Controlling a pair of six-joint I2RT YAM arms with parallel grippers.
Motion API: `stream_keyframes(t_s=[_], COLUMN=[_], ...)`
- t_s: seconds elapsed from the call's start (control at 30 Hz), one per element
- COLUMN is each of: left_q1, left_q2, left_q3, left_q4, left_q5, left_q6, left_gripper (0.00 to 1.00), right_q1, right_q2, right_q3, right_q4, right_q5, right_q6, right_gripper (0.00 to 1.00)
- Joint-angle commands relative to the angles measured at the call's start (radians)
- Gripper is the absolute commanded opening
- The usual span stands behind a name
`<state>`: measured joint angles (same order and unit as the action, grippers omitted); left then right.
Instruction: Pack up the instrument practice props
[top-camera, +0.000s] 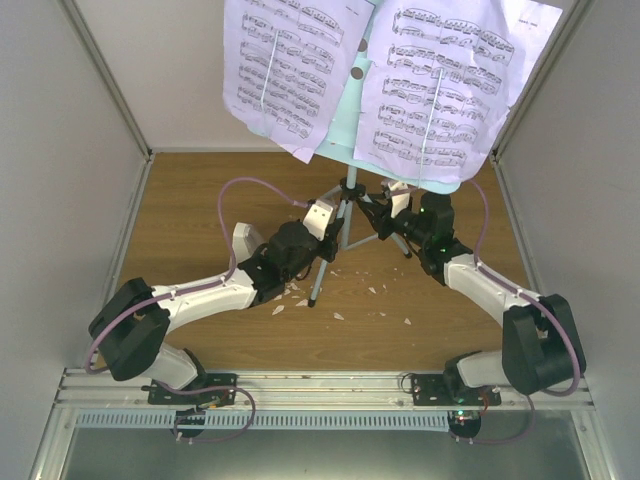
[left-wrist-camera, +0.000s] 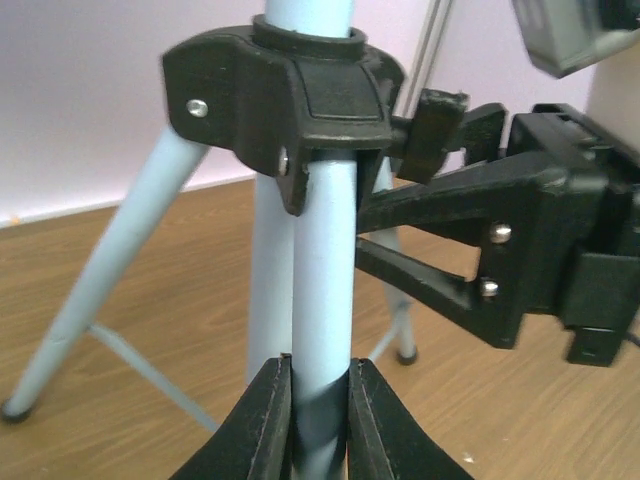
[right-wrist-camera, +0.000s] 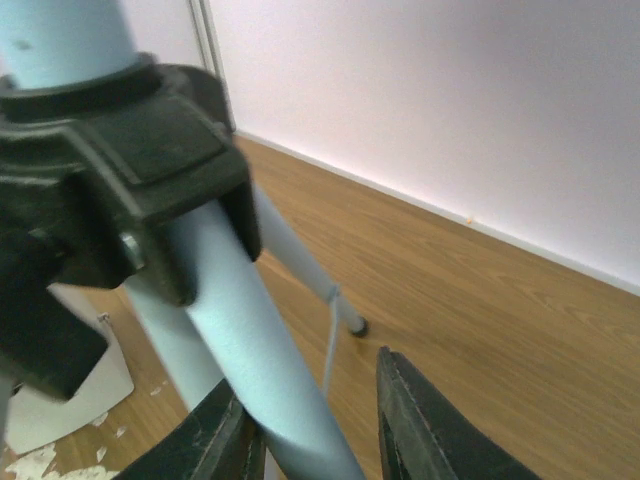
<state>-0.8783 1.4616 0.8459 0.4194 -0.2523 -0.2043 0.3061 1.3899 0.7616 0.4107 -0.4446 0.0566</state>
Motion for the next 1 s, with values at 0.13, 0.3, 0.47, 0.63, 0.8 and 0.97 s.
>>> stream_keyframes(t_s=[0.13, 0.3, 0.47, 0.63, 0.8, 0.97], left_q1=[-0.137, -0.139, -0.132, -0.093, -0.065, -0.038], left_q2=[0.042, 0.033, -0.042, -0.107, -0.171, -0.228], left_q3=[0.056, 0.068, 0.039, 0.032, 0.013, 0.015], left_q4=[-0.028, -0.056, -0.062, -0.102, -0.126, -0.178], left_q5=[-0.108, -0.101, -0.100, -0.029, 0.026, 0.071], left_q6=[-0.210, -0.205, -0.183, -0.187, -0.180, -0.177], left_gripper=[0.00, 0.19, 0.54, 0.72, 0.77, 0.80], right_q1=[-0.124, -0.196, -0.285, -0.326, -0.326, -0.326], right_q2=[-0.070, -0.185, -0.287, -0.341, -0.346, -0.344], right_q3=[-0.065, -0.138, -0.145, -0.111, -0.086, -0.089], right_q4=[0.041, -0.027, -0.159, -0.218, -0.236, -0.257], right_q5=[0.260, 0.332, 0.394, 0.306, 0.218, 0.178], right_q6=[0.084, 0.189, 0.325, 0.319, 0.269, 0.253], right_gripper=[0.74, 0.86, 0.98, 1.00, 1.00, 0.99])
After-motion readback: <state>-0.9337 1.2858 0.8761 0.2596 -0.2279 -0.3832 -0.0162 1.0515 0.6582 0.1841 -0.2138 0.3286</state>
